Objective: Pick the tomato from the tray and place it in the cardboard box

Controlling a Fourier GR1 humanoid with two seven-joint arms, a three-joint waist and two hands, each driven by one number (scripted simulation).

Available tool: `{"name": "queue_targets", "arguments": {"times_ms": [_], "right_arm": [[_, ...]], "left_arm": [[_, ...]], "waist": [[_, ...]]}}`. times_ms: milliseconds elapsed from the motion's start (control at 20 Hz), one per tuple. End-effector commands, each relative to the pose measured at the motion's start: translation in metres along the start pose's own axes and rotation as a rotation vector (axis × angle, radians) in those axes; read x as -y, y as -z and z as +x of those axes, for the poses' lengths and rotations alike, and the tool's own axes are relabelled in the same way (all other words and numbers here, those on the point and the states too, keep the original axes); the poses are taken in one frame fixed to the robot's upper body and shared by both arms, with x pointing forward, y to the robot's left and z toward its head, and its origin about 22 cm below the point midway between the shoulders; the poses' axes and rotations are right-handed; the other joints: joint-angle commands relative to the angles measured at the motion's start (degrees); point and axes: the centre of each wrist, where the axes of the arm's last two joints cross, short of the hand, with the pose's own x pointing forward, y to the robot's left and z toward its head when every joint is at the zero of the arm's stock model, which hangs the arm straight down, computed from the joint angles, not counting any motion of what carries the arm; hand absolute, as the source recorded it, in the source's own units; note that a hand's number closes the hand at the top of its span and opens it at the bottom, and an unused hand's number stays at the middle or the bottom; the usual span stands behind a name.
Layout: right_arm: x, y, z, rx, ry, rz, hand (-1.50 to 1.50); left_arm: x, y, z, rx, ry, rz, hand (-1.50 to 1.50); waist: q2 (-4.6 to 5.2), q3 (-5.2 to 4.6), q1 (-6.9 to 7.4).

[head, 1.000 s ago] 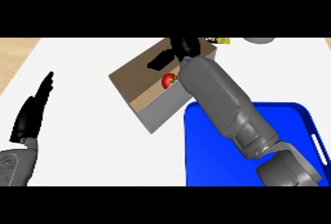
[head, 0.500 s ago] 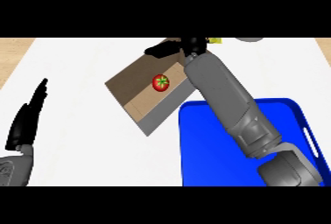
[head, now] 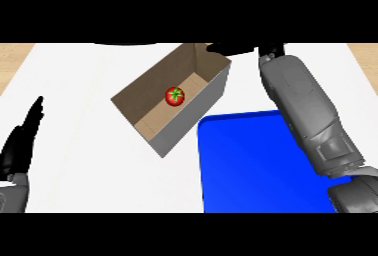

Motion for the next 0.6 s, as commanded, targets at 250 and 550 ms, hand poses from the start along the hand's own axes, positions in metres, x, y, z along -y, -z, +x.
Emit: {"name": "queue_targets", "arguments": {"times_ms": [250,550], "right_arm": [[0.124,-0.007,-0.032,-0.017,-0.039,-0.011,-1.5],[0.187,-0.05,-0.079,-0.022,-0.101,0.089,-1.5]], "left_arm": [[-0.007,-0.009,-0.006,-0.007,0.004,0.01,0.0],[-0.007,-0.005,-0.008,-0.005,-0.005,0.014,0.0]], "waist": [[-0.4,-0.01,-1.03],[-0.28,-0.02,-1.46]]}}
